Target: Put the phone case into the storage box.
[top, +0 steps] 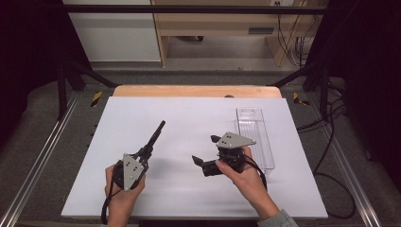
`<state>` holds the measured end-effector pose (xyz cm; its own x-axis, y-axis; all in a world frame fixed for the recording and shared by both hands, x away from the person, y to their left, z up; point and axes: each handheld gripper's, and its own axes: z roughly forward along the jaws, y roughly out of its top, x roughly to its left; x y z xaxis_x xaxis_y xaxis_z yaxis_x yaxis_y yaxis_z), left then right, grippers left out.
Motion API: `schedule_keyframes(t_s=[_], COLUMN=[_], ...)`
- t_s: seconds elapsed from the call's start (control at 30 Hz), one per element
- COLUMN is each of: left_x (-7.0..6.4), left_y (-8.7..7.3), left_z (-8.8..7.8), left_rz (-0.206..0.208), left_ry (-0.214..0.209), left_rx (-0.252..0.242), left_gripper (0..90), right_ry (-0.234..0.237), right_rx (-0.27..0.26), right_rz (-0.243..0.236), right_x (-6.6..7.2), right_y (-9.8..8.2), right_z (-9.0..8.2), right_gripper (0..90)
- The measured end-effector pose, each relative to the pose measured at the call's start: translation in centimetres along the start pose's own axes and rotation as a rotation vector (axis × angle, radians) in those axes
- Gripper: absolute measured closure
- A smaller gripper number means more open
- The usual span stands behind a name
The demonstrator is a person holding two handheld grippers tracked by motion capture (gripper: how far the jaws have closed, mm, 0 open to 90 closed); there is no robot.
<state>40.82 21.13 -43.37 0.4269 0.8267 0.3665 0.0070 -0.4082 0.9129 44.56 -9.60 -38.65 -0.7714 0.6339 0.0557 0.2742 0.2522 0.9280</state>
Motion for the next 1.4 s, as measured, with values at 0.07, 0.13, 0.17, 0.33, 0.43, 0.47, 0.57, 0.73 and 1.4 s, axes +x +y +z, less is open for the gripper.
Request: schedule_keyframes(t_s=[0.07, 0.13, 0.17, 0.33, 0.43, 0.47, 0.57, 0.73, 1.4], left_x=[0.2, 0.4, 0.4, 0.7, 0.7, 0.7, 0.6, 0.6, -3.3], left_y=[0.0, -0.1, -0.1, -0.2, -0.2, -0.3, -0.3, -0.4, 0.9], left_z=[-0.1, -0.1, -0.1, -0.5, -0.5, -0.5, -0.4, -0.4, 0.4], left_rz=[-0.045, -0.085, -0.102, -0.201, -0.254, -0.269, -0.291, -0.377, -0.381], left_ry=[-0.010, -0.021, -0.024, -0.051, -0.071, -0.079, -0.091, -0.133, -0.312], left_rx=[-0.014, -0.021, -0.023, -0.050, -0.058, -0.058, -0.061, -0.071, -0.085], left_gripper=[79.9, 79.9, 79.9, 80.0, 80.0, 80.0, 80.0, 80.0, 80.1], right_ry=[-0.009, -0.016, -0.022, -0.025, -0.020, -0.017, -0.009, -0.014, 0.032], right_rx=[-0.015, -0.020, -0.020, -0.029, -0.034, -0.036, -0.040, -0.035, -0.071], right_rz=[0.014, 0.018, 0.016, 0.028, 0.024, 0.026, 0.027, 0.048, 0.046], right_x=[0.0, 0.0, 0.1, 0.1, 0.3, 0.4, 0.6, 0.9, 3.0], right_y=[-0.2, -0.3, -0.4, -0.4, -0.3, -0.3, -0.3, -0.3, -0.2], right_z=[0.1, 0.3, 0.3, 0.3, 0.3, 0.3, 0.4, 0.6, 1.2], right_gripper=[7.5, 7.8, 7.9, 8.4, 8.0, 7.8, 6.4, 3.4, 3.2])
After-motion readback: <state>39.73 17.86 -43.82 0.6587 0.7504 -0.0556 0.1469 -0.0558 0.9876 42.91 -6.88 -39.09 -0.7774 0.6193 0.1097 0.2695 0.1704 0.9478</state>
